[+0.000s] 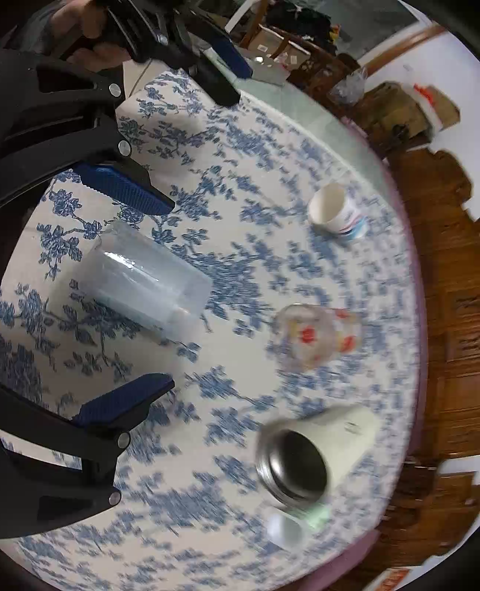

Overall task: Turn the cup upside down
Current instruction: 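Close the right tool on the clear cup while the left tool releases it, then rotate the held clear cup with the right tool to turn it over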

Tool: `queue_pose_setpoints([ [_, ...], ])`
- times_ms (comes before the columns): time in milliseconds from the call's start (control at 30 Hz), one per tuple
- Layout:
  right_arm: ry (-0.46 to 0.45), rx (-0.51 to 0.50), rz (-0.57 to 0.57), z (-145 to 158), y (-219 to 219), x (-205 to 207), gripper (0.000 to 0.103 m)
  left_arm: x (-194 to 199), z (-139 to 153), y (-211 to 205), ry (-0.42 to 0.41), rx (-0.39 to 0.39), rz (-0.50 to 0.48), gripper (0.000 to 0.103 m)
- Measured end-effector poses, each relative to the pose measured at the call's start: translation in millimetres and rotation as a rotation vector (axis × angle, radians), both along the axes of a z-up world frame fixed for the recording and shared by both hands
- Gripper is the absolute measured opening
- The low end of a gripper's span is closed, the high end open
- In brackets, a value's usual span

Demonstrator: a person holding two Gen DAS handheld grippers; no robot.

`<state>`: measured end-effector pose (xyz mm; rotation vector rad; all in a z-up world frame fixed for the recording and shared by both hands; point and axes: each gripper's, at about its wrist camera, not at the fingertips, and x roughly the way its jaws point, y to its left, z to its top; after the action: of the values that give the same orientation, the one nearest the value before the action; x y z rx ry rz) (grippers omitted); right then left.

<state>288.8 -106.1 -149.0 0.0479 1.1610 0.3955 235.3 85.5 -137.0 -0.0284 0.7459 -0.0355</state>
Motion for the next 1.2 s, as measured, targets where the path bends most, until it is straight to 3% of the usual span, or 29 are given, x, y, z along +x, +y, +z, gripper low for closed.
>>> queue_pose_setpoints([
  [300,0.216,0.077,-0.054,-33.0,0.4,25.8,0.089,1.9,-6.1,-0.2,0.014,0.011,-0.003,0.095],
  [567,0.294,0.092,-0.066,-45.8,-3.9,43.4,0.082,2.3,-9.6,-4.0,0.025,0.022,-0.005,0.095],
  [833,0.337,0.128,-0.065,-50.6,-7.0,47.7,0.068,3.6,-11.1,-5.2,0.027,0.041,-0.002,0.095],
  [1000,0.296,0.150,-0.057,-45.5,-8.8,47.8,0.065,3.3,-11.6,-6.9,0.030,0.038,-0.004,0.095],
  [1200,0.069,0.101,-0.094,-25.0,-23.4,50.9,0.063,4.0,-14.2,-10.1,0.038,0.045,-0.010,0.095],
])
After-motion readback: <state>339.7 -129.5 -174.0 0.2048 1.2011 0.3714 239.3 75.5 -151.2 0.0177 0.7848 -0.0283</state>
